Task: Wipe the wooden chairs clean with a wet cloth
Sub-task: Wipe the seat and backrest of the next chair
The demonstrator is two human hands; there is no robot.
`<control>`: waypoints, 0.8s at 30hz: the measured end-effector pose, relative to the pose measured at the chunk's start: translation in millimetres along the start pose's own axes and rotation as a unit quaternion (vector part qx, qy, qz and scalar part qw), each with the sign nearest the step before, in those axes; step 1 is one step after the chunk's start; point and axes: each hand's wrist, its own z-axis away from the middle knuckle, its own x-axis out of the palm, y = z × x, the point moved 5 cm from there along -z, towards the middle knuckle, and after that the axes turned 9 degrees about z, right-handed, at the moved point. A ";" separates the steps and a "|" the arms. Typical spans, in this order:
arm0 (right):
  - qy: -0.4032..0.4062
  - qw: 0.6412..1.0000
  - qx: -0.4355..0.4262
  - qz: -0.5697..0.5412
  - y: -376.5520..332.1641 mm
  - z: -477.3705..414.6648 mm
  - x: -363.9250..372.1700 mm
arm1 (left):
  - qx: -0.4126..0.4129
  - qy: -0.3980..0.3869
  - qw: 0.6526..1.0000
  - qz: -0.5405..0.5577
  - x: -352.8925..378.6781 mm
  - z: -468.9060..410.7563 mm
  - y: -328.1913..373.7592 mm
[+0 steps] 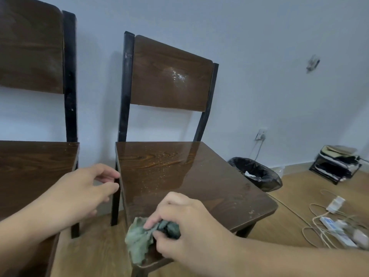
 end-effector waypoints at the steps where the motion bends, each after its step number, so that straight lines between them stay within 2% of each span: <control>1: 0.002 1.000 0.006 0.028 13.5 3.8 -0.4 | -0.002 0.004 1.000 -0.001 -0.3 -1.1 -0.6; 3: 0.019 0.996 0.042 0.077 47.3 14.7 -6.7 | -0.003 0.011 1.000 0.002 0.3 -2.9 -0.9; 6: 0.045 0.980 0.142 0.135 109.0 39.4 -28.5 | -0.002 0.012 1.000 0.017 2.6 -6.0 -0.8; 11: 0.078 0.925 0.319 0.190 201.5 76.4 -70.4 | -0.003 0.012 0.999 0.030 1.8 -9.4 -4.3; 14: 0.099 0.895 0.401 0.168 239.1 88.6 -90.6 | 0.002 0.015 0.999 0.035 1.4 -10.4 -7.1; 18: 0.158 0.894 0.394 0.140 239.7 79.4 -98.5 | -0.002 -0.005 1.000 0.027 1.9 -6.2 -6.0; 24: 0.119 0.939 0.295 0.129 203.7 13.0 -61.3 | 0.000 -0.023 1.000 0.000 -2.5 3.0 -2.6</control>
